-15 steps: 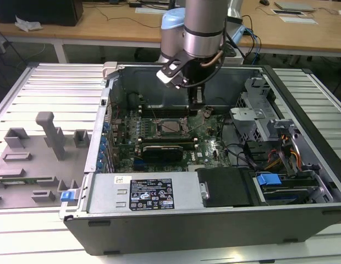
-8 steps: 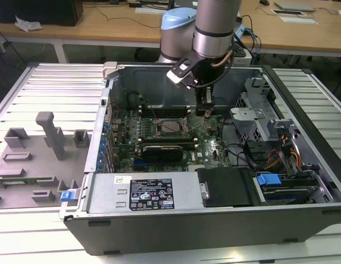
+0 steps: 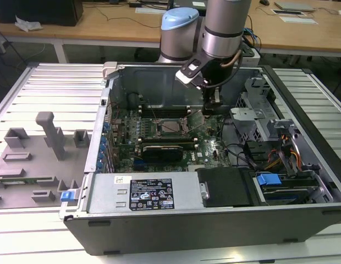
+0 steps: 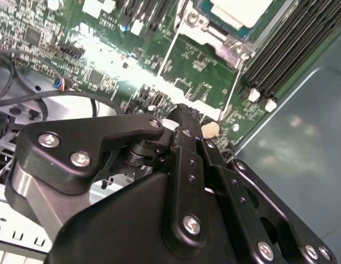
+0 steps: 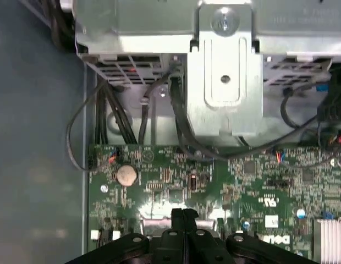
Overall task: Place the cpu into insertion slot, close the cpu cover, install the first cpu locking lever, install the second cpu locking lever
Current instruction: 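Close the cpu cover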
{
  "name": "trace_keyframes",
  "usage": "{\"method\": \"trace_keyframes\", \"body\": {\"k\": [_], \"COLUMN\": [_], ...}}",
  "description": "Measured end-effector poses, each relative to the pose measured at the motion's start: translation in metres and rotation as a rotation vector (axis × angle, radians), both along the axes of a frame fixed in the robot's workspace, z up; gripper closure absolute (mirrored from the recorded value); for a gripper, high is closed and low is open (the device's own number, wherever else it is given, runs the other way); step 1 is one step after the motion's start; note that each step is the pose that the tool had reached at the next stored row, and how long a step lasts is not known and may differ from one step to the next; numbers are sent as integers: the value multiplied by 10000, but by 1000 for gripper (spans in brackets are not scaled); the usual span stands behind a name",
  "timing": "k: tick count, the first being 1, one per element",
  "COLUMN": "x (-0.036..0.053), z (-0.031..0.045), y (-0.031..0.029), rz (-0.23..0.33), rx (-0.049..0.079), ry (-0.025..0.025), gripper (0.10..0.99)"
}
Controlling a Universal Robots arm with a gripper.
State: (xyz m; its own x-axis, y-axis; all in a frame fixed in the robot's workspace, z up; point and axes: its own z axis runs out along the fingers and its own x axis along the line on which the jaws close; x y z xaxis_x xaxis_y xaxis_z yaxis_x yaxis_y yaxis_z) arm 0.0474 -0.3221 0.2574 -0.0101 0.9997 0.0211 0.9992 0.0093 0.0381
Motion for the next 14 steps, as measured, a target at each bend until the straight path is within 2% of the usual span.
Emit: {"method": "trace_keyframes", "body": {"k": [3, 10, 14], "x": [58, 103, 115], "z": [0, -26, -100], "y": [0, 0, -1], "rz": [48, 49, 47], "rx": [0, 1, 1], "ry": [0, 0, 0], "gripper": [980, 980, 980]}}
